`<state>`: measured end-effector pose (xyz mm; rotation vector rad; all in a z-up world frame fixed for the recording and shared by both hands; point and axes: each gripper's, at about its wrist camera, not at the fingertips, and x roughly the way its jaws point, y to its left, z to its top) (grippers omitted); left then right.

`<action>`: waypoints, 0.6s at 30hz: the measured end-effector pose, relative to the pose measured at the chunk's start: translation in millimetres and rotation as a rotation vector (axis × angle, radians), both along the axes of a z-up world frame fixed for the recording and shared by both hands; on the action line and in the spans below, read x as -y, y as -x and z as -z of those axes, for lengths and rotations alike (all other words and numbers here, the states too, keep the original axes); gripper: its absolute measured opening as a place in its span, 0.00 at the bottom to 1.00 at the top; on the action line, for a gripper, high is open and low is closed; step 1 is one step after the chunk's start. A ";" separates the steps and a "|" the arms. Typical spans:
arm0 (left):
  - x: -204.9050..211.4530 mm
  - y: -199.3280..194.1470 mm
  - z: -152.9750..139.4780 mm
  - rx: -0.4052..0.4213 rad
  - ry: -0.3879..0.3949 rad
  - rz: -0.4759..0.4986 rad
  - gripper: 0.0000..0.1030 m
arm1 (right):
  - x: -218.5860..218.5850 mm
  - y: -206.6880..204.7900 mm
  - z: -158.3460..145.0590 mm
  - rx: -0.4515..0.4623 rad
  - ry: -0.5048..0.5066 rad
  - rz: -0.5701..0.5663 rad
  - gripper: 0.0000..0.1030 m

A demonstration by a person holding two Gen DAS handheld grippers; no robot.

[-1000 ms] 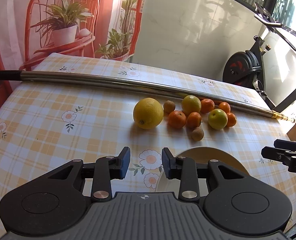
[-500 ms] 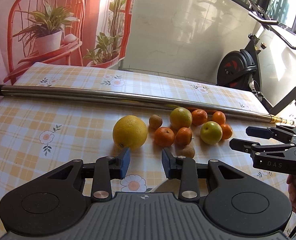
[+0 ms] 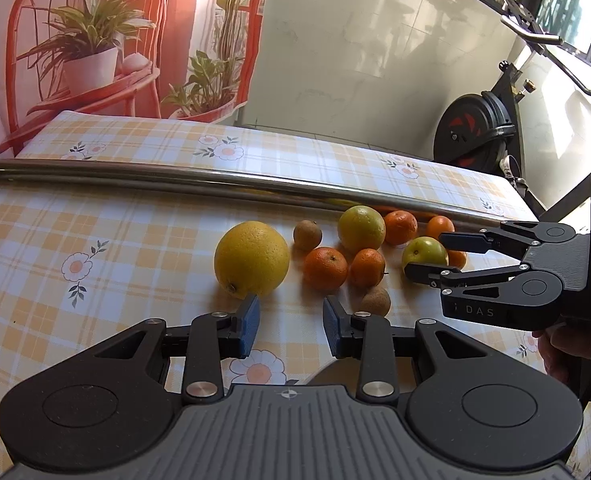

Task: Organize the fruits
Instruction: 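Reach the right tool to a green apple and grasp it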

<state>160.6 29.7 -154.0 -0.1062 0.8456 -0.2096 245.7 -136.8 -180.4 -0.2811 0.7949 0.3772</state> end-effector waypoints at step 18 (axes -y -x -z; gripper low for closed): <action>18.4 -6.6 5.9 -0.028 0.021 0.056 0.35 | -2.5 -4.1 8.0 -0.013 0.046 0.000 0.42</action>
